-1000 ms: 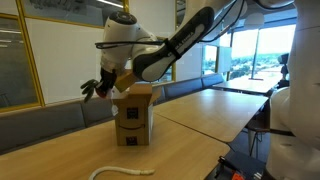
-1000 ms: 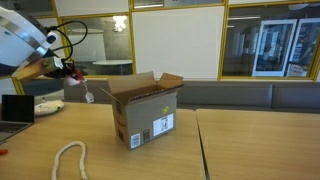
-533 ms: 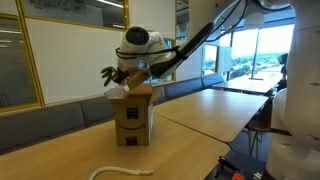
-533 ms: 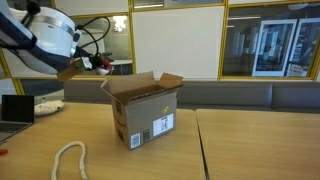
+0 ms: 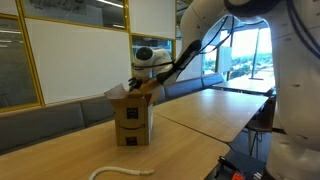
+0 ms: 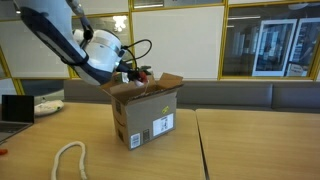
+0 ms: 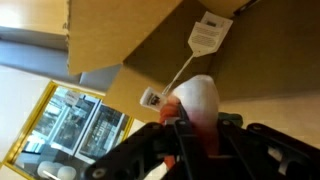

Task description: Pick up the toy and rope from the table and put them in the box.

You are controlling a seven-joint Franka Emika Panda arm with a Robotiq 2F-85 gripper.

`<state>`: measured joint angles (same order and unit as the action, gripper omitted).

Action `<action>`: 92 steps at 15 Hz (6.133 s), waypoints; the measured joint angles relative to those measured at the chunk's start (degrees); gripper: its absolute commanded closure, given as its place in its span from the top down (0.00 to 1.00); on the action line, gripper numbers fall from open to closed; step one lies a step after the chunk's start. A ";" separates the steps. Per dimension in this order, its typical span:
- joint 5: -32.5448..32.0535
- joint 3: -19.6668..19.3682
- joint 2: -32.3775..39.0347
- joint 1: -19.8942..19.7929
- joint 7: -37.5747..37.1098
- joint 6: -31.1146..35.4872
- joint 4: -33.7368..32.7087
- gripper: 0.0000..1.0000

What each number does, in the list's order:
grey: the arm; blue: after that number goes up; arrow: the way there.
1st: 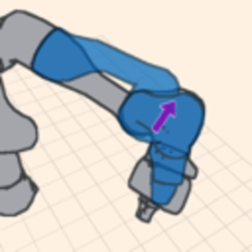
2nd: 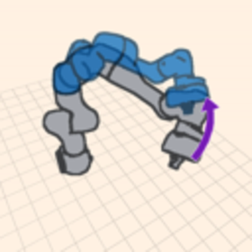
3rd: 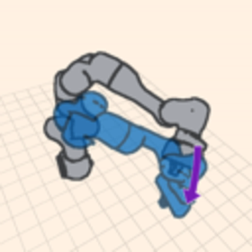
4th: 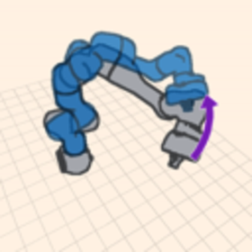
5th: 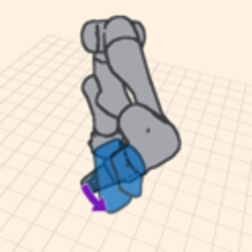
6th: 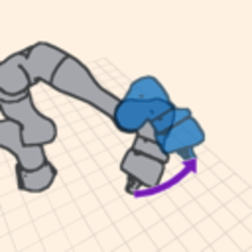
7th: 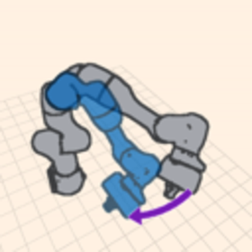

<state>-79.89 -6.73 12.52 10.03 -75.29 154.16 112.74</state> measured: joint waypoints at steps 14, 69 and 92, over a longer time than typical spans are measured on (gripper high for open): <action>48.62 5.07 12.86 -6.92 36.18 -0.03 -10.54 0.99; 83.69 16.52 2.21 7.11 82.90 -5.65 24.88 1.00; 72.13 14.92 21.45 4.42 82.98 5.00 13.76 1.00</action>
<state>-7.77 8.20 33.97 14.45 7.68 159.17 126.51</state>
